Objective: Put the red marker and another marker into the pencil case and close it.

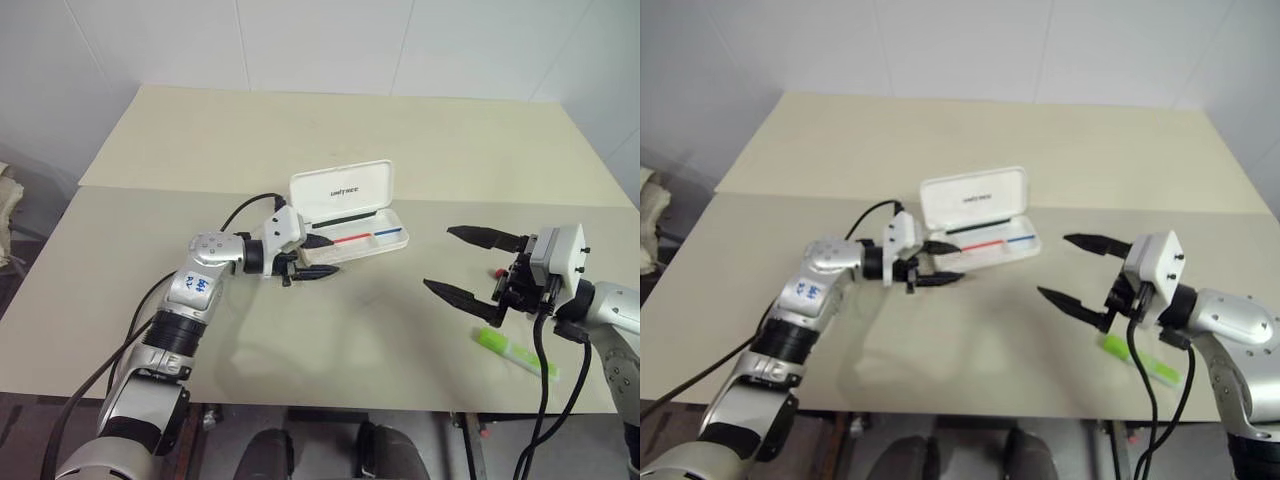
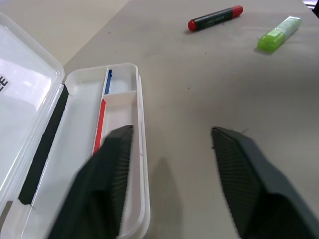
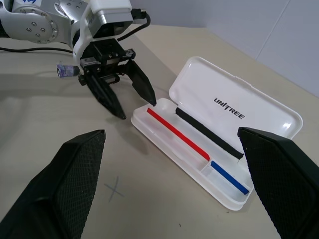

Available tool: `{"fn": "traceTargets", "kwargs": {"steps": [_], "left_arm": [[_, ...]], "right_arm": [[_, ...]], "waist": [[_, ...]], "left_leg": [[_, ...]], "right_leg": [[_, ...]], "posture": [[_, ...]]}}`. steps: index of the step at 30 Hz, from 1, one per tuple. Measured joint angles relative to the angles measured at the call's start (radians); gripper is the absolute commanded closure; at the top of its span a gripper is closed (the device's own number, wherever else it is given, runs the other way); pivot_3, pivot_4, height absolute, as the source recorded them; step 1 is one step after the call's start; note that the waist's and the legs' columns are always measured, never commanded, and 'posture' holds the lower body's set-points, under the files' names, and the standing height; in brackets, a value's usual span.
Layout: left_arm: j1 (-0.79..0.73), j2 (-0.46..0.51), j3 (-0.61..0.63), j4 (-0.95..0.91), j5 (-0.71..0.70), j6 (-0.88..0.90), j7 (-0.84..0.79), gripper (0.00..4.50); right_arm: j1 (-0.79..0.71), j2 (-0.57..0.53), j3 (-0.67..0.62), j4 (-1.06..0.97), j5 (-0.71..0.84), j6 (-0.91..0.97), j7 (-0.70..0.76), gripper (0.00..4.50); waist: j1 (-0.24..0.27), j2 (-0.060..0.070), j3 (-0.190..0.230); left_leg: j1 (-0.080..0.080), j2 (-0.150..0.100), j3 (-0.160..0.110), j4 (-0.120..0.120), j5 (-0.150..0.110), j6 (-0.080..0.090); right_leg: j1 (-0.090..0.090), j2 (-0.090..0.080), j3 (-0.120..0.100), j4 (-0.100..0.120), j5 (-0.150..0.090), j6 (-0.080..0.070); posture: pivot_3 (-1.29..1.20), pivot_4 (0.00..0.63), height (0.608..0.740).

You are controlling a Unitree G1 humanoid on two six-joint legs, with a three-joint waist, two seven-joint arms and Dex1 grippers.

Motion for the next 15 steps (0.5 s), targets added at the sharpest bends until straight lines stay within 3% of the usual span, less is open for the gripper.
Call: {"fn": "traceTargets", "kwargs": {"steps": [2,15], "left_arm": [[-0.003,0.001,-0.017,0.022,0.023,-0.008,-0.001,0.23],[-0.045,-0.025,-0.075,0.098,0.115,-0.011,0.010,0.23]], "right_arm": [[0.001,0.001,0.000,-0.004,0.000,0.000,-0.006,0.00],[0.107,-0.054,-0.056,-0.049,0.035,0.013,0.038,0.00]], "waist": [[0.002,0.000,0.000],[0.004,0.000,0.000]], "left_leg": [[0.000,0.000,0.000,0.000,0.000,0.000],[0.000,0.000,0.000,0.000,0.000,0.000]], "right_leg": [[0.000,0.000,0.000,0.000,0.000,0.000],[0.000,0.000,0.000,0.000,0.000,0.000]], "posture": [[0.00,0.150,0.740],[0.00,0.150,0.740]]}}
